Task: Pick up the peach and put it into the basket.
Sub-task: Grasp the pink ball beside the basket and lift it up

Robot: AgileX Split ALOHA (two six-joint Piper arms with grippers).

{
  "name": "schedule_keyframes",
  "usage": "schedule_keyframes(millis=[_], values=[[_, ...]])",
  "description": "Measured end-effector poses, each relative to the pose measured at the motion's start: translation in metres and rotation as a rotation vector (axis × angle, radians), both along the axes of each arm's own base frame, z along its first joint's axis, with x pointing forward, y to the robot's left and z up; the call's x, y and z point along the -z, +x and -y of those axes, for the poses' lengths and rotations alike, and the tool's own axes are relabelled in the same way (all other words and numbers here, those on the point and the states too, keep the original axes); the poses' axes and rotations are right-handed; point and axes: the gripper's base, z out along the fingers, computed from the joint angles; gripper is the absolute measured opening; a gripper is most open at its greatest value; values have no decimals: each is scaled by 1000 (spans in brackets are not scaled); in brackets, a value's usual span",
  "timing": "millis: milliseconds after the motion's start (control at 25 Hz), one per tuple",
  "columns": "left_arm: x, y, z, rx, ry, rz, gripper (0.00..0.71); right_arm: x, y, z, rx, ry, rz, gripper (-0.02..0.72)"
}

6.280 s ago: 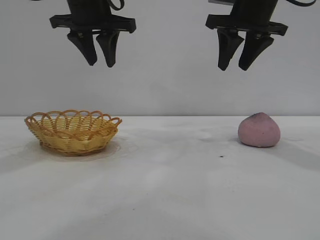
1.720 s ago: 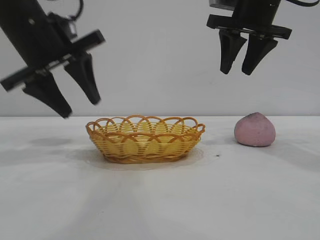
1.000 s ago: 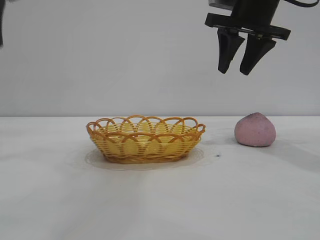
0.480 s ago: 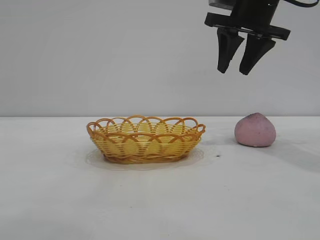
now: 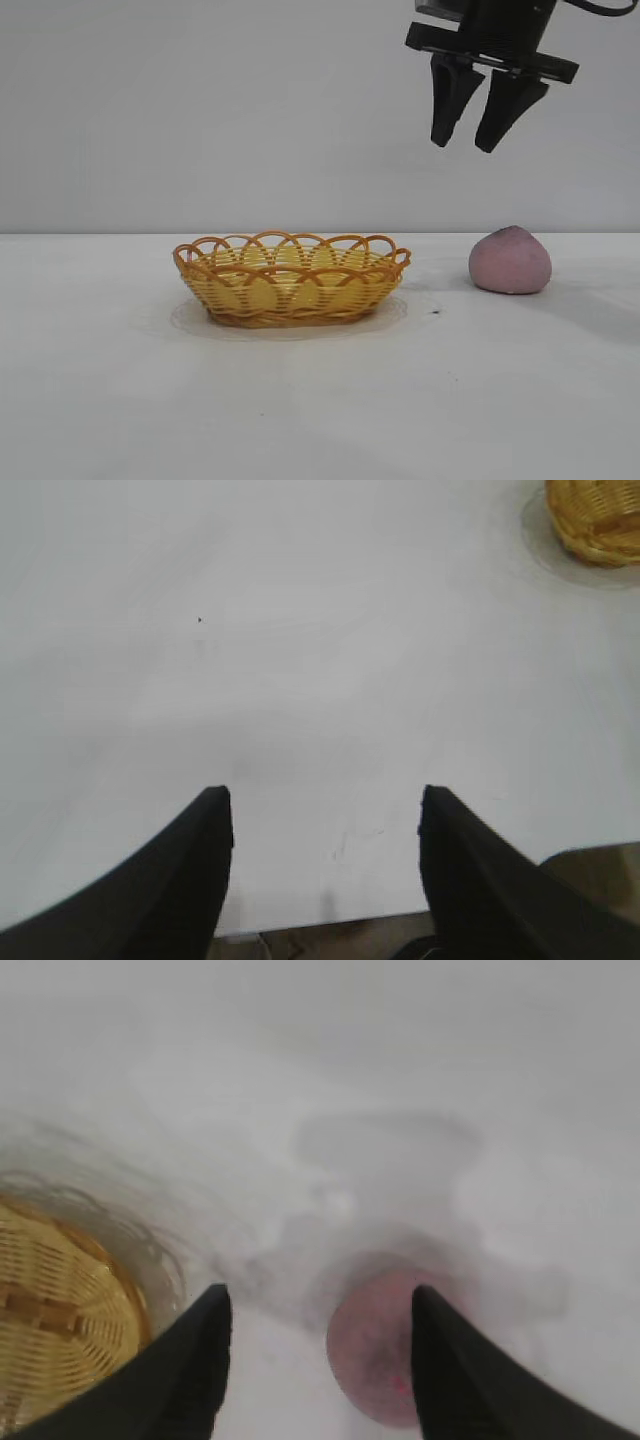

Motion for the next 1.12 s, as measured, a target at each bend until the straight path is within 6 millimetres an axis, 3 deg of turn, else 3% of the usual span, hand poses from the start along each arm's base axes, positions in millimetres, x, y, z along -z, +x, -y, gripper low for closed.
schedule_keyframes(millis=[280,600,760,840,880,920,1120], values=[[0,-1,0,0,0,4,358,10,2,7,30,-83,-31,340],[0,-1,0,1,1,5,358,64,9,9,41,-164,-154,340],[0,-1,0,1,1,5,358,88,12,10,38,-198,-197,112],[0,-1,0,1,1,5,358,86,14,10,43,-195,-179,48],[0,-1,0,1,1,5,358,81,14,9,46,-188,-163,60],[0,-1,0,1,1,5,358,75,13,7,47,-171,-149,0],[0,-1,0,-18,1,4,358,24,-3,-24,-48,-93,-38,0]])
